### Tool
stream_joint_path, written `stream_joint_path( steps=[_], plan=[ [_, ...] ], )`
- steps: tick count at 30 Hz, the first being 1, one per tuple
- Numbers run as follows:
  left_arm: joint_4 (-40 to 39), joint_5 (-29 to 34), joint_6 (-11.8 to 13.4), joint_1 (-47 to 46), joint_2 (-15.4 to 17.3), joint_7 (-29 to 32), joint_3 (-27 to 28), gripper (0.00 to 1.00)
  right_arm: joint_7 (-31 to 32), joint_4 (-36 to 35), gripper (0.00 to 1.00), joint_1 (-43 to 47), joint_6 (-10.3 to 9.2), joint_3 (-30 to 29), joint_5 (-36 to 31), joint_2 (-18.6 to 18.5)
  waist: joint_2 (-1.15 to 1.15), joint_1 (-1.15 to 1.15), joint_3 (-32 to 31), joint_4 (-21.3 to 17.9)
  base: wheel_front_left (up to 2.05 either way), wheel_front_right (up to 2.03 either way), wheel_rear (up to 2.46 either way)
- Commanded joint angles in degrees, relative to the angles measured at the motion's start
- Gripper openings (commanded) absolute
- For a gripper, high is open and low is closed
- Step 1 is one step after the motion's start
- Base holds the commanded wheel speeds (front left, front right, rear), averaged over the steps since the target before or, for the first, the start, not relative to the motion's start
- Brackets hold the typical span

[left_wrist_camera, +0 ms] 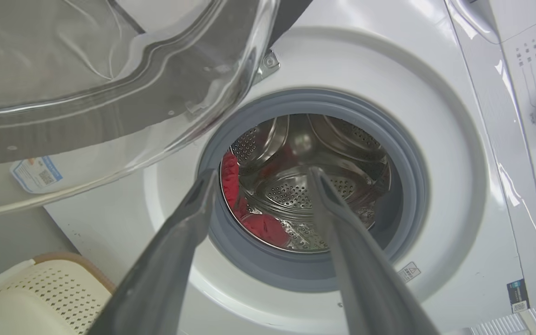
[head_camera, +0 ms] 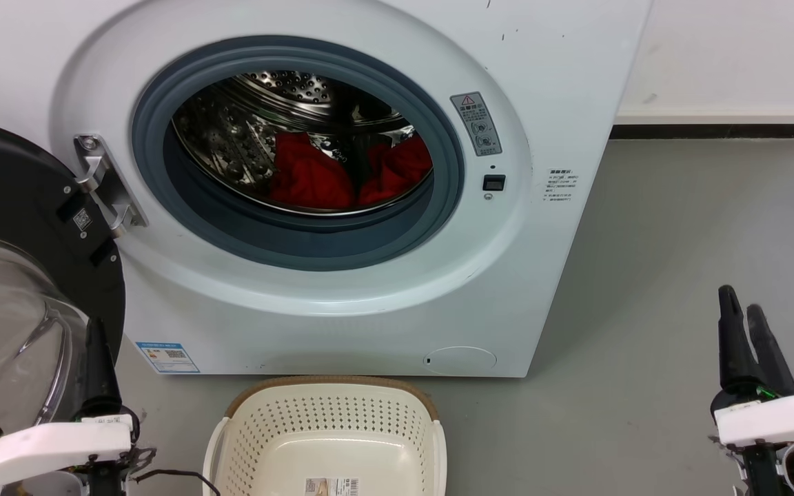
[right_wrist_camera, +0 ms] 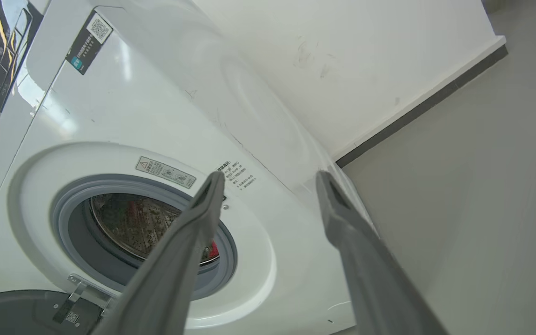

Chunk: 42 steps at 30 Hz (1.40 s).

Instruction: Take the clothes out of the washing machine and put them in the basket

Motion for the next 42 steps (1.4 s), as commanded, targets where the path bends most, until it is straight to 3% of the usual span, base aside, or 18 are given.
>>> stream_joint_path(
  steps=[1,6,15,31,42],
  plan=[
    [-2.50,2.72,0.64,-0.53,0.20,-0.67,-0.74,1.00,-0.66,-2.51,1.00,-1.44,0.00,0.45,-4.22,-0.28,0.00,0.00,0.07,0.03,0.00,0.00,0.00],
    [-5.28,6.97,0.87,0.92,0.23,-1.65,-3.32,1.00,-1.61,-5.93,1.00,-1.15,0.00,2.81,-13.19,-0.29,0.00,0.00,0.22,0.05,0.00,0.00,0.00],
    [-7.24,15.63,0.92,2.80,0.24,-3.25,-6.94,1.00,-3.22,-8.66,1.00,-0.38,0.00,4.44,-23.23,-0.30,0.00,0.00,0.40,-0.03,0.00,0.00,0.00],
    [-7.81,34.22,2.89,4.14,0.27,-5.85,-13.09,1.00,-5.83,-7.90,1.00,2.04,0.00,5.61,-34.79,-0.31,0.00,0.00,0.54,-0.34,0.00,0.00,0.00],
    [-7.25,43.62,3.65,5.07,0.82,-7.40,-17.07,1.00,-7.32,-6.15,1.00,3.12,0.00,5.78,-40.37,-0.30,0.00,0.00,0.53,-0.37,0.00,0.00,0.00]
  ],
)
